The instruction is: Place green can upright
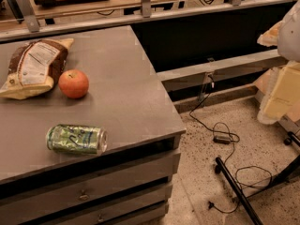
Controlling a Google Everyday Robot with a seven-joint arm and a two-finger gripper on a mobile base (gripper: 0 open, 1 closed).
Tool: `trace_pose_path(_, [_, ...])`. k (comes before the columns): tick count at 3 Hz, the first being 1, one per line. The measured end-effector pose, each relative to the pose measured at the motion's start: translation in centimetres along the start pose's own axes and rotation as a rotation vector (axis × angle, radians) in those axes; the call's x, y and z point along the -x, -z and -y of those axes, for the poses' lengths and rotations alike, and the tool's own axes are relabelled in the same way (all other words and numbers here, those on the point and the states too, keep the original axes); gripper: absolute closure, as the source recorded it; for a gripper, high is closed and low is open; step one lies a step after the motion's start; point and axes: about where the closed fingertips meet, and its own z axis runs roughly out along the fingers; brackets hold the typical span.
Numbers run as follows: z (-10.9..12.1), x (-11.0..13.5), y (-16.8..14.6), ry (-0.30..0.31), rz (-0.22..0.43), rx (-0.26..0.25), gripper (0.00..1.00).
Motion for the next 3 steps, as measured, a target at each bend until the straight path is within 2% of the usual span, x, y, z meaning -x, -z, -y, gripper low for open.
trace_pose_path(1, [0.0, 0.0, 0.0, 0.000, 0.000, 0.000, 0.00])
trace_pose_path(2, [0.4, 2.2, -1.4, 0.058, 0.016, 0.032, 0.00])
trace_pose_path(3, [-0.1, 9.0, -4.9, 0.189, 0.039, 0.102, 0.00])
